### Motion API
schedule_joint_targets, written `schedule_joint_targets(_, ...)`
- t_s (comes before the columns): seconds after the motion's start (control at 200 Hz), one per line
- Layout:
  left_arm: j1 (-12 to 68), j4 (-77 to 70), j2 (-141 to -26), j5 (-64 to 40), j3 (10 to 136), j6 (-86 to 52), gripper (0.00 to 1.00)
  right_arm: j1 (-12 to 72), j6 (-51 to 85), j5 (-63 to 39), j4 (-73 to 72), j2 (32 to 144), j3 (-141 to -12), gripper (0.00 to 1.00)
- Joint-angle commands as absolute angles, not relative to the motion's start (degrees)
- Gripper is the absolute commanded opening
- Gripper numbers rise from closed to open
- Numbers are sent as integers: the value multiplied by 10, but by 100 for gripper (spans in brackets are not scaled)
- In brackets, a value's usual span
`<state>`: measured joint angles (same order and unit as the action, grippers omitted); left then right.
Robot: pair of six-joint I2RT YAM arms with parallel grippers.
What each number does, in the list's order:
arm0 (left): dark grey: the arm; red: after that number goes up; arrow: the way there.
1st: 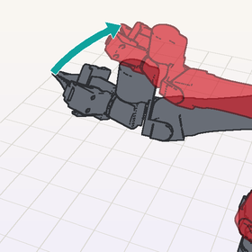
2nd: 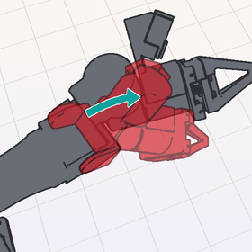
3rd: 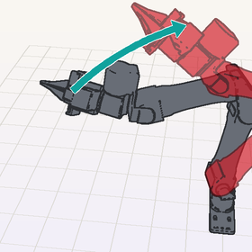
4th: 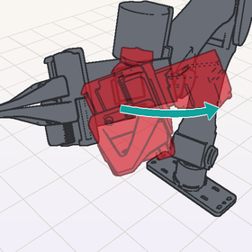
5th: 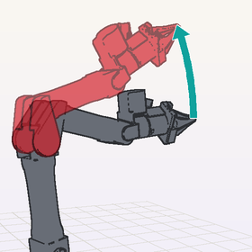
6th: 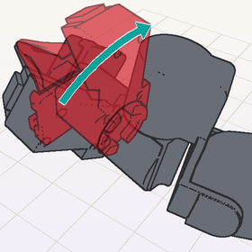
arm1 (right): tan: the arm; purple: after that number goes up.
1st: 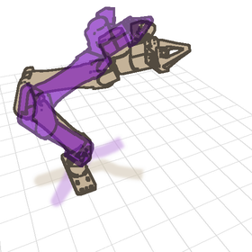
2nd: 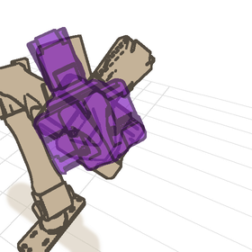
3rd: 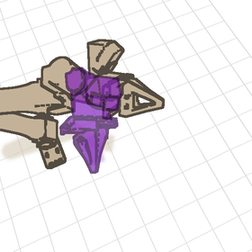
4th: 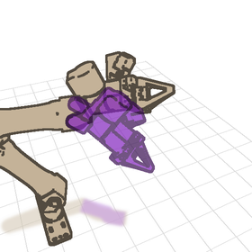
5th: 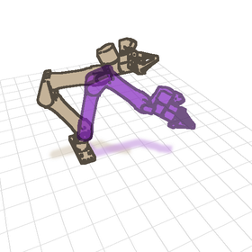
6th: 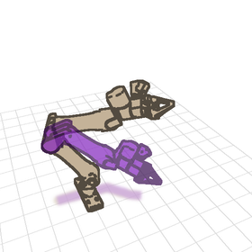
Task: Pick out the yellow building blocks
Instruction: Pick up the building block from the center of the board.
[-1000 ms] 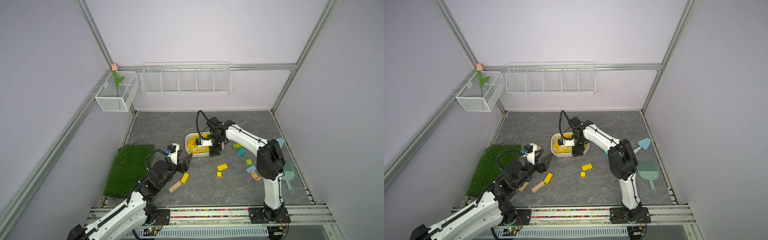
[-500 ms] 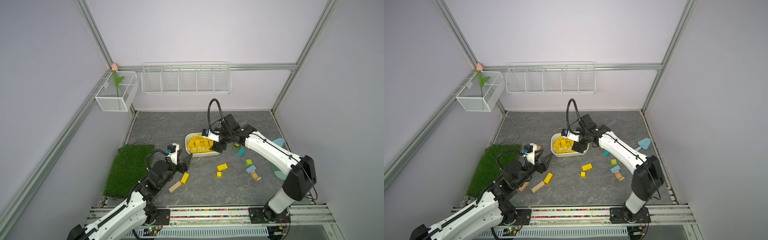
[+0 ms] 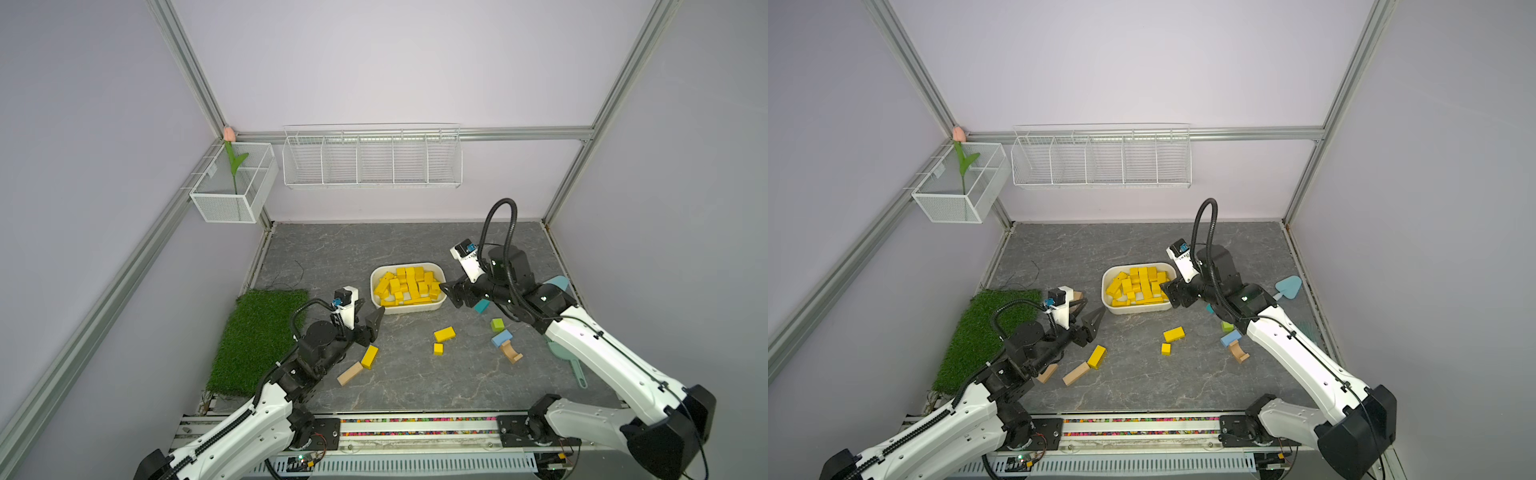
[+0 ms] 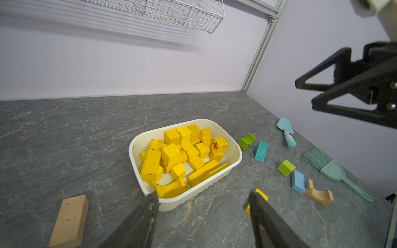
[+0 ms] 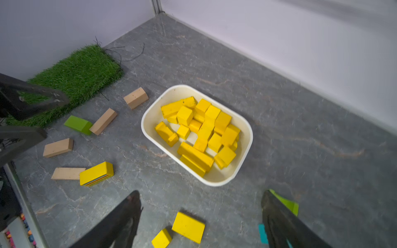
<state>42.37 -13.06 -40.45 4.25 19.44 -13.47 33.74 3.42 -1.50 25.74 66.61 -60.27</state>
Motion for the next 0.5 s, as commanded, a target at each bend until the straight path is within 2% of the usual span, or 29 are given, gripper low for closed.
schedule_joint_targets(0.0,419,-137,-403,43,194,-145,69,327,229,29,300,657,-560,88)
schedule_joint_targets(0.205,419,-137,-400,44,193,-145,69,319,272,11,373,720,-547,89)
schedule_joint_targets(0.28,419,-137,-402,43,194,-146,69,319,281,-21,376,739,-539,100)
schedule_joint_targets(0.495,419,-137,-401,44,193,-145,69,339,345,-83,361,784,-507,84)
